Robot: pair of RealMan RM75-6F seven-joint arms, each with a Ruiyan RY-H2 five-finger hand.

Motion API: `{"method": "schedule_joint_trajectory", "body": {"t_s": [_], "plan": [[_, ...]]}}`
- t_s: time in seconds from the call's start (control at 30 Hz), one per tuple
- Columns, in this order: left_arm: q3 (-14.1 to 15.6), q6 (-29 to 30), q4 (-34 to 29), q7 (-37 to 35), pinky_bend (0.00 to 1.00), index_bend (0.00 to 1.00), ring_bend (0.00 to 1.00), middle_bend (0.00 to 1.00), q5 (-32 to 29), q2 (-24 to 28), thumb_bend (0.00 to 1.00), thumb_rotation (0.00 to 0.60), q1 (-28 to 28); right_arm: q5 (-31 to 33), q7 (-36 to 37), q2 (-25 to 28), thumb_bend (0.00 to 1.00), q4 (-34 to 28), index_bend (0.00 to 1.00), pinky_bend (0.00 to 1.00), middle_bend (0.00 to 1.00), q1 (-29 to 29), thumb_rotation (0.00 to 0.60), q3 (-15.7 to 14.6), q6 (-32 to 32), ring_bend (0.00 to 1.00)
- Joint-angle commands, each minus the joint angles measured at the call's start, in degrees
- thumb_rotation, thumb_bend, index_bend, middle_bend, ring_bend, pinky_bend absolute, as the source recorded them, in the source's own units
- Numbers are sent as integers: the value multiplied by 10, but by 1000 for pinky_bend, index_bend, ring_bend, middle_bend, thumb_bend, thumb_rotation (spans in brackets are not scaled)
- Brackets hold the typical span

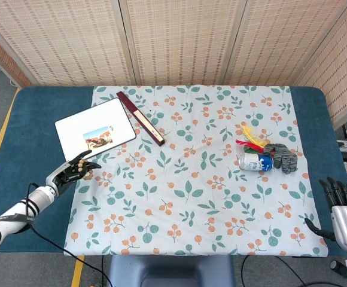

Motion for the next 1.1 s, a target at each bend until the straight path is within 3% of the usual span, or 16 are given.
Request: {"method": "schedule_joint_trajectory", "body": {"t_s": [0.03, 0.2, 0.63, 1.1], "plan": [[-7, -2, 1, 0, 0, 25, 160, 349, -12, -6, 526, 600, 6, 1, -1, 0, 154, 0, 0, 0, 0, 0, 415, 0, -1, 0], [-3, 23, 1, -14, 0, 107, 190, 450, -37, -11, 457, 600, 8, 0, 0, 2, 154, -2, 0, 0, 0, 0, 415, -1, -2, 0], [40, 79, -24, -32, 0, 312, 234, 630, -51, 12, 487, 562, -9, -6, 2, 5, 154, -5, 0, 0, 0, -3, 413, -3, 3, 0], [54, 98, -34, -53, 0, 370, 247, 681, -52, 18, 780, 438, -14, -12, 3, 7, 154, -7, 0, 0, 0, -6, 415, -5, 8, 0]]}}
